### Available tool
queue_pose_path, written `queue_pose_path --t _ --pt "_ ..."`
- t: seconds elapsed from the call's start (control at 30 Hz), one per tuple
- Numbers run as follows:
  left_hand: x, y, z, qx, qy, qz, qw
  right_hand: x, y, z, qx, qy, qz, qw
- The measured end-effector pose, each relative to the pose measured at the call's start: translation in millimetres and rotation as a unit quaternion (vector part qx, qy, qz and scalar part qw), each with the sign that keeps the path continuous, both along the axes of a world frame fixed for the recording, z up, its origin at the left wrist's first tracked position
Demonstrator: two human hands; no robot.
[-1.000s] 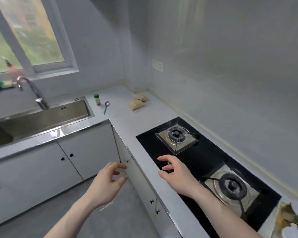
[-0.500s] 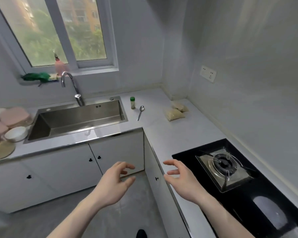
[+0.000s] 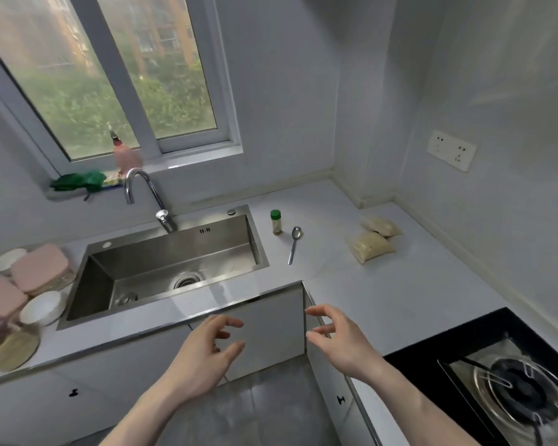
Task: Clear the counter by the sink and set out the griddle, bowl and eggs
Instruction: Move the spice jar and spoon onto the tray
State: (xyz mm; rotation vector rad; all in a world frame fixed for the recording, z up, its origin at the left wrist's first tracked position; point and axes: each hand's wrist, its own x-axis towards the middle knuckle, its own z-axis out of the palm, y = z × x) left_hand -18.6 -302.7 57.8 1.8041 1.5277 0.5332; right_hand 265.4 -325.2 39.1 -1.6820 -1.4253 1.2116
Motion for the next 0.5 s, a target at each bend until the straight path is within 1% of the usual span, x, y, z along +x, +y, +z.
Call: queue_pose_path --t 0.17,0.27,0.4,0.5 --pt "7 76 -5 -0.004 -0.026 -0.015 1.000 8 57 -11 -0.025 -0.029 -0.005 0.999" --pt "13 124 -11 -0.001 -0.012 -0.040 0.999 8 93 -21 -0.030 -0.039 -0.016 0.999" --pt "26 214 -24 -0.004 0.004 -0.088 0.996 8 157 -47 -0.047 -0.067 -0.041 0.996" --pt "39 285 -36 -0.009 0.035 -0.122 0.992 4 208 -68 -0.074 -0.090 -0.065 0.991"
